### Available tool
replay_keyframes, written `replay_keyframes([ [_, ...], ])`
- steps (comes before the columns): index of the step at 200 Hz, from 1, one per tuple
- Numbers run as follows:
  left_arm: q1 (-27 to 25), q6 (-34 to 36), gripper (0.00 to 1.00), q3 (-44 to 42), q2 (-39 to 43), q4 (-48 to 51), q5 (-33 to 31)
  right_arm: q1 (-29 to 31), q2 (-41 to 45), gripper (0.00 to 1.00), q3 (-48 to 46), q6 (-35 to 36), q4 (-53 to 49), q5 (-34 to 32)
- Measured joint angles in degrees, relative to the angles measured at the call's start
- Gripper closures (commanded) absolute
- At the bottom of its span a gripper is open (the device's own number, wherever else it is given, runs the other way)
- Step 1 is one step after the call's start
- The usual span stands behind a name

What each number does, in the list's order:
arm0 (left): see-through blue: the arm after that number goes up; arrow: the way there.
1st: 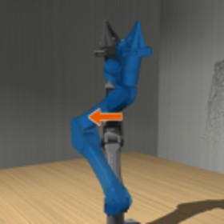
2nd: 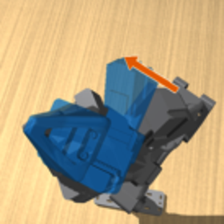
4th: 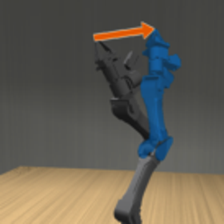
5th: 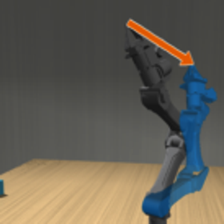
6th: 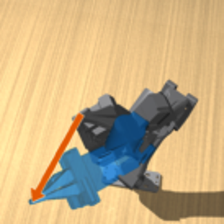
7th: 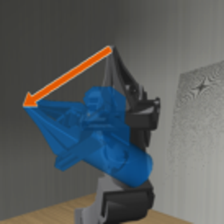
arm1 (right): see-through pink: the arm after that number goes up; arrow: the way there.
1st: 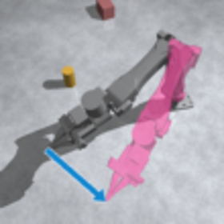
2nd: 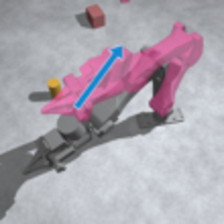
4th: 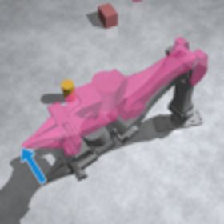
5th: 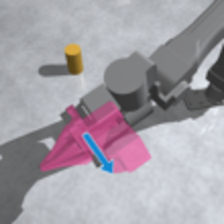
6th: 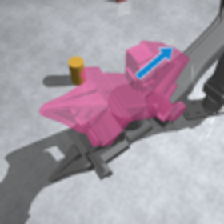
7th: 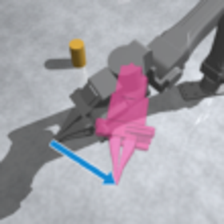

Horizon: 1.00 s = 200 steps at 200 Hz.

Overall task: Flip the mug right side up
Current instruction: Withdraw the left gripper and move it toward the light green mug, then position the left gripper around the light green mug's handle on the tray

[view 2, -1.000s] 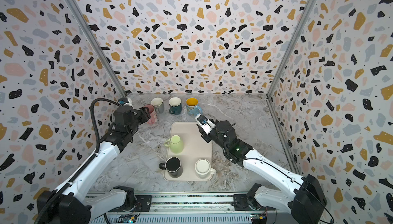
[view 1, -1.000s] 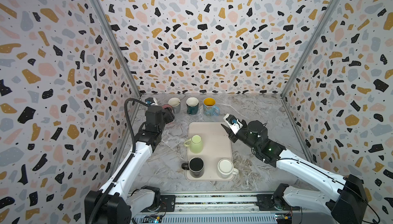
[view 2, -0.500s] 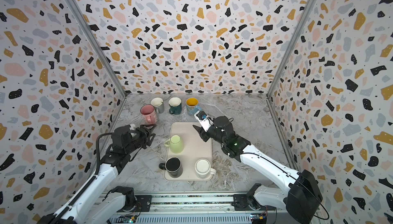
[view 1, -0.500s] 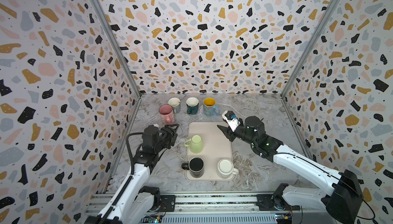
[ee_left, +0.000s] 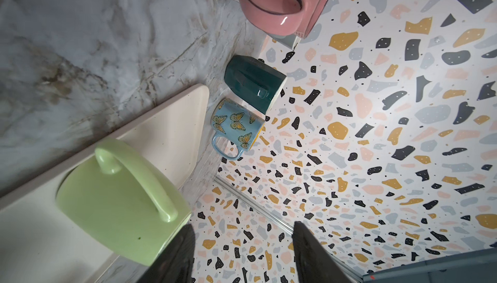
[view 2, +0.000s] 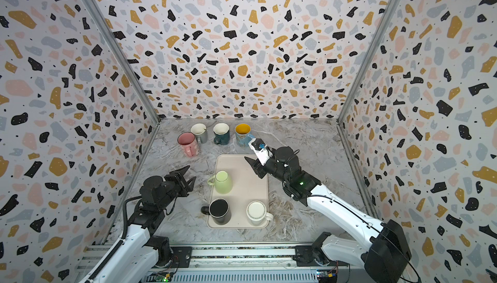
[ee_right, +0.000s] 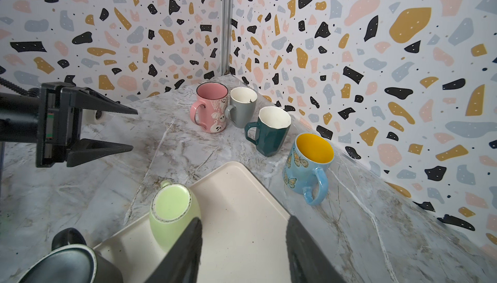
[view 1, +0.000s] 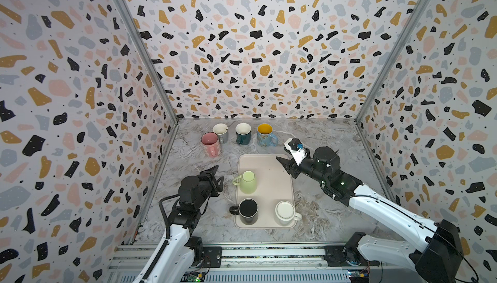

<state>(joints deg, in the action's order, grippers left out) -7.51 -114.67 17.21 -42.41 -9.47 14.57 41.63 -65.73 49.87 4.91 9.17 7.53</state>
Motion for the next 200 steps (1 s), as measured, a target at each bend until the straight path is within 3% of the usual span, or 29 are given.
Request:
replay_keyframes([
  [32, -0.1, -0.1, 0.42, 0.7, -6.5, -1.2, 1.3, -0.5, -0.6, 0.48, 0.0, -0.2, 0.0, 0.0],
  [200, -8.0, 0.5, 0.43, 1.6, -16.7, -3.1, 0.7, -1.8, -4.5, 0.48, -0.8, -2.3, 1.7, 1.3],
])
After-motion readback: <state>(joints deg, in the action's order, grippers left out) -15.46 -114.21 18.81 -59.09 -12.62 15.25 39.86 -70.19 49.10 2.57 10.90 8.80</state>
